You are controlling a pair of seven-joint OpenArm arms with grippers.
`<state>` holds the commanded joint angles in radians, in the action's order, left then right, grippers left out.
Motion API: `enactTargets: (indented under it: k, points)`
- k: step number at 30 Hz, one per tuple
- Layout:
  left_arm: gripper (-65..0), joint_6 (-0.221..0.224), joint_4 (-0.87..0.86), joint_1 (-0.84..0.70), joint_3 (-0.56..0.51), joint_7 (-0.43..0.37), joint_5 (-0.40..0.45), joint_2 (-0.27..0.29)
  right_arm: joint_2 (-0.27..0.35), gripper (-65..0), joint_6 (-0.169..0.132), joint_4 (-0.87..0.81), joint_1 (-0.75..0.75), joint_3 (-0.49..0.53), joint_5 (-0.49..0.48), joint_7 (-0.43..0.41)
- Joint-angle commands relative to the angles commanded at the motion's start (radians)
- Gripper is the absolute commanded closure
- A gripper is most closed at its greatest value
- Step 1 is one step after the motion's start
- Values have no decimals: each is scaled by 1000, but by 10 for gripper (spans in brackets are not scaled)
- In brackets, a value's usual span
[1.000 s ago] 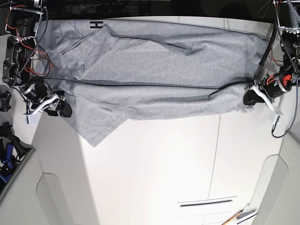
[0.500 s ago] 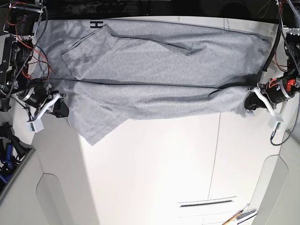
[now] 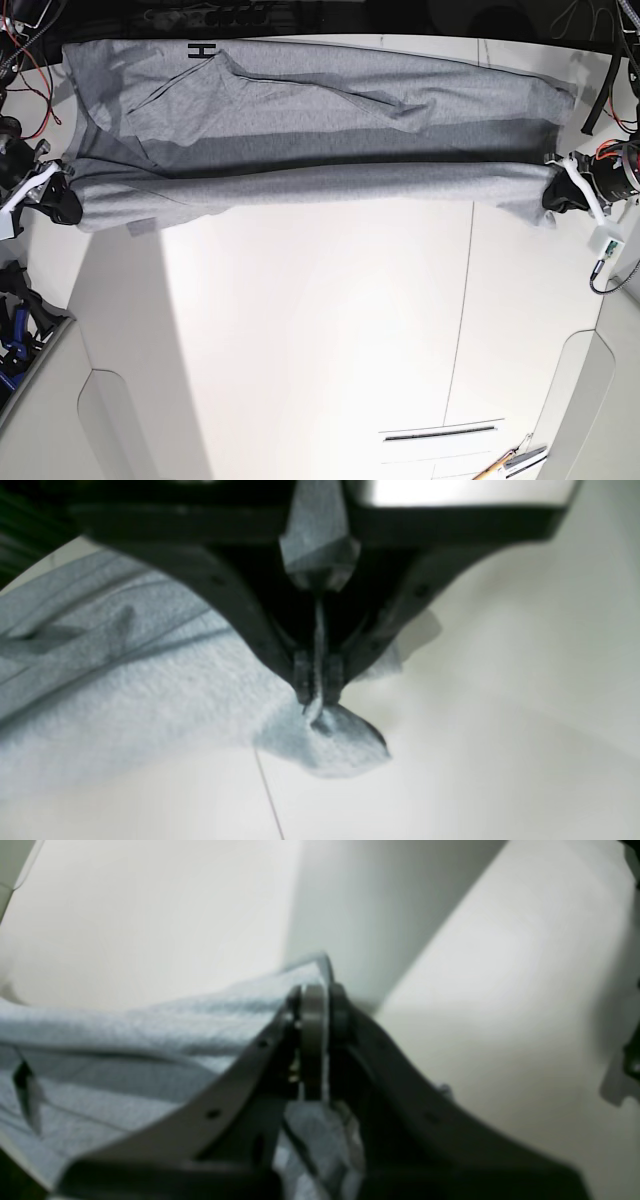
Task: Fold the T-shirt properly
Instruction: 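Lift and fold the hem half over toward the collar edge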
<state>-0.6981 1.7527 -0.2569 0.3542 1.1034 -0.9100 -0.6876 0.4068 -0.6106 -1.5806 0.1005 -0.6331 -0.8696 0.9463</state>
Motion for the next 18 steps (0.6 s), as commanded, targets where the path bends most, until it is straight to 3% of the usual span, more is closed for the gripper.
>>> enactTargets:
  k: [4, 12, 15, 16, 18]
  points:
    - [0, 0, 2, -89, 0, -2, -58, 1, -6, 0, 2, 1, 63, 0, -29, 8]
    - [0, 0, 1, -112, 0, -29, -56, 26, -54, 0, 5, 32, 177, 0, 14, -35]
    - [-6, 0, 1, -112, 0, -29, -57, 49, -58, -231, 5, 69, 177, 0, 9, -47]
    - [-6, 0, 1, -112, 0, -30, -55, 58, -58, -262, 5, 69, 177, 0, 9, -57]
    - [-6, 0, 1, -112, 0, -30, -56, 75, -58, -265, 12, 69, 175, -1, -13, -72]
